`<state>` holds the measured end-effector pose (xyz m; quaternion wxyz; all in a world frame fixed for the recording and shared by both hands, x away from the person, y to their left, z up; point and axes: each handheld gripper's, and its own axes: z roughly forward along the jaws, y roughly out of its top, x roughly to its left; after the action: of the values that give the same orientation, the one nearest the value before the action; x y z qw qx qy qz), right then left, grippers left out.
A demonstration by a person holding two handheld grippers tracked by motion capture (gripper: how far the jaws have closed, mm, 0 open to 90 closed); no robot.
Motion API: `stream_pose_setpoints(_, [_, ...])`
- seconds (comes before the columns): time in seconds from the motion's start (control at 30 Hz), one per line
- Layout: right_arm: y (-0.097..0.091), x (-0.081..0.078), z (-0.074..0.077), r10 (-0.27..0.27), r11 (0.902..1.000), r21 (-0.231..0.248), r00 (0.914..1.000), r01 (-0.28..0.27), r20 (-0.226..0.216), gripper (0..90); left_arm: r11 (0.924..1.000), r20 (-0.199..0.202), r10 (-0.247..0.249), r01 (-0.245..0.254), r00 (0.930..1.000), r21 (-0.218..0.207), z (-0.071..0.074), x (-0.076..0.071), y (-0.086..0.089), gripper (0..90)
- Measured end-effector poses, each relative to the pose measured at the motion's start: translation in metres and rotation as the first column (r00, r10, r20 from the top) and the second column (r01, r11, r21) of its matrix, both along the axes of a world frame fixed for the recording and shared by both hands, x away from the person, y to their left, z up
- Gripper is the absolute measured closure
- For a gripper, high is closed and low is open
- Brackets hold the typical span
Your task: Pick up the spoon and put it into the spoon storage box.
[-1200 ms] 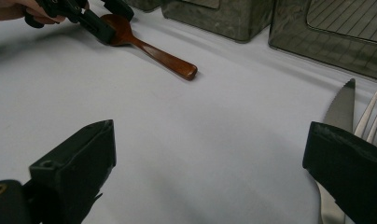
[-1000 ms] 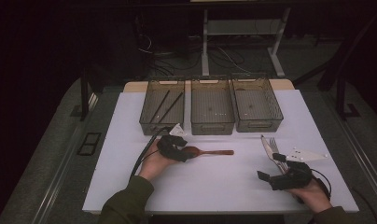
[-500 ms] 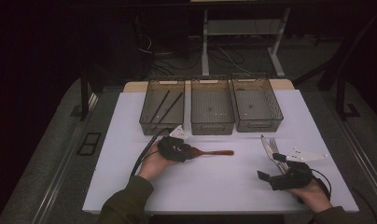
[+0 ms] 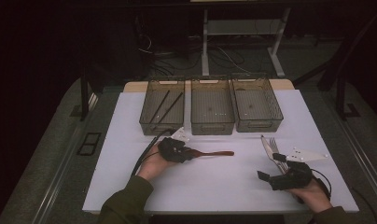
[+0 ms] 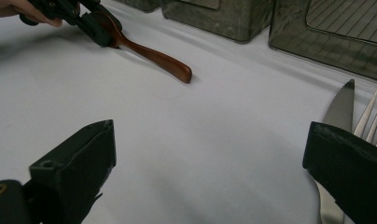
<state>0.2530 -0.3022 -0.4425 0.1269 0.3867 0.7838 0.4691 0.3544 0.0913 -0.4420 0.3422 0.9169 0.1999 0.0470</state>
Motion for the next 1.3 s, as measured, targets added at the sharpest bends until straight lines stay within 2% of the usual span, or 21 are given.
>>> stream_pose_setpoints(0.07, [0.0,0.0,0.0,0.0,1.0,0.0,1.0,0.0,0.0,2.2,0.9999,0.017,-0.014,0.014,0.9998,0.009,0.0,0.001,0.0,72.8])
stream_pose_setpoints(0.13, [0.0,0.0,0.0,-0.001,1.0,0.001,1.0,0.001,-0.001,2.1,1.0,0.007,0.002,-0.002,1.0,0.01,0.0,-0.001,-0.001,75.8])
stream_pose_setpoints(0.23, [0.0,0.0,0.0,0.0,1.0,0.0,1.0,0.0,0.0,2.2,0.9999,0.011,0.0,0.0,0.9999,0.014,0.001,-0.002,-0.001,76.3])
stream_pose_setpoints(0.3, [0.0,0.0,0.0,-0.001,1.0,0.002,1.0,0.001,-0.002,2.1,0.9999,-0.004,0.012,-0.012,0.9999,0.003,0.001,-0.002,-0.002,77.0])
stream_pose_setpoints(0.37, [0.0,0.0,0.0,-0.002,1.0,0.003,1.0,0.002,-0.002,2.1,0.9999,0.003,-0.003,0.003,1.0,0.014,0.001,-0.001,-0.001,77.5])
stream_pose_setpoints(0.5, [0.0,0.0,0.0,-0.002,1.0,0.004,1.0,0.002,-0.002,2.1,1.0,-0.009,0.004,-0.004,1.0,0.003,0.002,-0.001,-0.001,77.8])
stream_pose_setpoints(0.87, [0.0,0.0,0.0,-0.003,1.0,0.005,1.0,0.003,-0.002,2.1,0.996,-0.006,0.042,-0.042,0.9991,-0.079,0.018,-0.003,0.008,77.9])
stream_pose_setpoints(1.03, [0.0,0.0,0.0,-0.002,1.0,0.005,1.0,0.002,-0.001,2.2,0.9901,-0.006,0.069,-0.07,0.9976,-0.122,0.027,-0.003,0.015,78.0])
stream_pose_setpoints(1.2, [0.0,0.0,0.0,-0.002,1.0,0.004,1.0,0.002,-0.001,2.2,0.9802,-0.015,0.103,-0.104,0.9945,-0.168,0.036,-0.002,0.022,78.1])
stream_pose_setpoints(1.3, [0.0,0.0,0.001,-0.002,1.0,0.005,1.0,0.002,-0.001,2.1,0.9759,-0.006,0.123,-0.122,0.9924,-0.181,0.041,-0.002,0.026,78.1])
